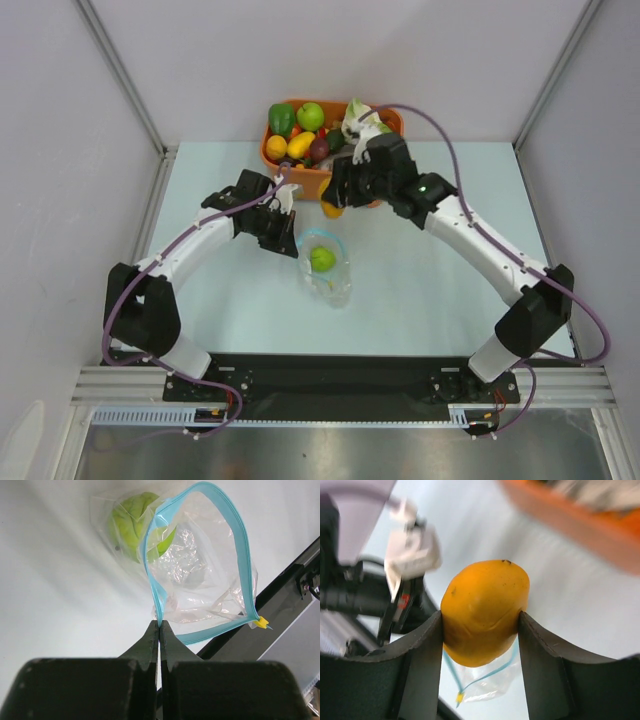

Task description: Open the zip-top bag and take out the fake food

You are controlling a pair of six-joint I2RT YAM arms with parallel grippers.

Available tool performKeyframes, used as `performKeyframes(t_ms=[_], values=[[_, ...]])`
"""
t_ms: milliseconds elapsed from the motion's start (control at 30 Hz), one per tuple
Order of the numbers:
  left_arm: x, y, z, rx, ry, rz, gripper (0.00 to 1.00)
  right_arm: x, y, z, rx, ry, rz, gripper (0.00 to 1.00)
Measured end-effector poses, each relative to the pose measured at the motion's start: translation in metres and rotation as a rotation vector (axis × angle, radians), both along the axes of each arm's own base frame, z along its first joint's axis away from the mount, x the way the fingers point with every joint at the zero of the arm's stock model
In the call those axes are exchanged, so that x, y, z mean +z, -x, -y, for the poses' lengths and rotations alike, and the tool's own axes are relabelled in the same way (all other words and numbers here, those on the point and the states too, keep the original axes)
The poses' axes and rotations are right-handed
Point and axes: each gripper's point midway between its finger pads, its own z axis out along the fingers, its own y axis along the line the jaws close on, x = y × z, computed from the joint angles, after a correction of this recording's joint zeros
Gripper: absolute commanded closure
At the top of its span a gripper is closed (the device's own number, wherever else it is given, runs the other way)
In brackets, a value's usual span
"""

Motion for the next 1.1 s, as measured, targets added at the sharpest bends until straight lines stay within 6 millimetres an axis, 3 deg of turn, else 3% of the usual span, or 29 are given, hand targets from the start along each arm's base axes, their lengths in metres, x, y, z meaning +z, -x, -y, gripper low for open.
performKeyframes(t_ms=[100,233,400,500,667,833,1100], values=[[0.000,0.000,0.000,0.000,0.000,0.000,1.00,0.042,-0.033,0.030,-0.099,-0.026,0.129,0.77],[0.000,0.000,0.000,0.000,0.000,0.000,1.00,0.084,-0.075,0.066,-0.240,-0.021,0.303,0.78],[0.000,0.000,0.000,0.000,0.000,0.000,1.00,0.111,-0.119,0.068,-0.323,-0.024,0.468,0.78],[0.000,0.000,0.000,0.000,0.000,0.000,1.00,0.103,-0.145,0.060,-0.348,-0.020,0.511,0.77],[0.003,0.000,0.000,0.000,0.000,0.000,1.00,0.069,-0.190,0.042,-0.377,-0.002,0.537,0.76],[0.009,-0.002,0.001,0.000,0.003,0.008,1.00,0.044,-0.222,0.029,-0.407,0.021,0.567,0.76],[0.014,-0.005,0.002,0.000,0.008,0.019,1.00,0.048,-0.265,0.004,-0.495,0.038,0.667,0.67]])
